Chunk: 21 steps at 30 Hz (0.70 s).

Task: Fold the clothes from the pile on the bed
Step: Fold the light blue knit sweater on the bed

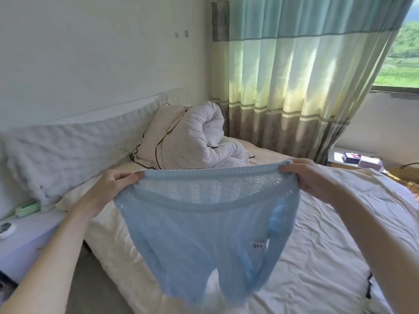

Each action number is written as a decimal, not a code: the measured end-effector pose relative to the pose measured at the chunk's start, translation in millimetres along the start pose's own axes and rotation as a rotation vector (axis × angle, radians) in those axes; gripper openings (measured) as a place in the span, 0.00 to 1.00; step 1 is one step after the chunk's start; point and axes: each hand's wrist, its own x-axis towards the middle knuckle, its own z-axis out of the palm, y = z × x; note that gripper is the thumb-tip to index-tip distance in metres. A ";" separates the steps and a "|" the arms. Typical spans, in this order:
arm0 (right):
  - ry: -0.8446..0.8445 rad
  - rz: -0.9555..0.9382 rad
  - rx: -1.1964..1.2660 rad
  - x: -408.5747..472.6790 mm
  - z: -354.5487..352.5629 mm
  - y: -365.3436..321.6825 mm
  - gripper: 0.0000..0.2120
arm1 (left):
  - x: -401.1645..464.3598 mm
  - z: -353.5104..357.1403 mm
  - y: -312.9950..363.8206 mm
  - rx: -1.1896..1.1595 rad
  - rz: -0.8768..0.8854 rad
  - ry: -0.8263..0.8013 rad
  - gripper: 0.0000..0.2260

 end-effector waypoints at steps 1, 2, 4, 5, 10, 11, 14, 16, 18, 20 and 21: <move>-0.137 0.011 0.065 -6.6 -1.7 4.8 0.09 | -6.8 -3.5 -6.0 -0.051 -0.044 -0.026 0.31; -0.272 0.026 0.129 -13.8 -1.7 10.0 0.05 | -13.0 -6.7 -13.7 -0.095 -0.088 -0.068 0.32; -0.495 0.098 0.217 -22.6 0.7 20.8 0.10 | -20.7 -12.7 -31.6 -0.136 -0.176 -0.111 0.26; -0.578 0.152 0.224 -23.8 2.6 26.4 0.14 | -21.3 -16.5 -40.0 -0.142 -0.215 -0.108 0.21; -0.444 0.226 -0.016 -16.7 45.4 48.7 0.06 | -14.4 -36.7 -67.9 -0.091 -0.286 -0.044 0.12; -0.294 0.167 -0.189 -11.5 57.2 53.6 0.05 | -13.7 -42.1 -73.8 -0.072 -0.283 -0.053 0.12; 0.120 0.028 -0.482 3.1 91.4 71.6 0.08 | -19.9 -62.7 -88.6 -0.042 -0.299 -0.245 0.13; 0.258 -0.006 -0.416 8.6 111.7 78.5 0.05 | -26.3 -78.6 -99.8 0.004 -0.285 -0.381 0.13; 0.336 -0.073 -0.412 12.7 129.9 82.2 0.03 | -28.0 -91.5 -110.9 0.096 -0.209 -0.335 0.09; 0.385 -0.134 -0.465 14.1 150.4 81.0 0.04 | -23.9 -102.5 -118.6 0.175 -0.110 -0.162 0.04; 0.415 -0.153 -0.489 14.0 161.3 79.6 0.05 | -20.4 -109.8 -122.5 0.209 -0.045 -0.095 0.04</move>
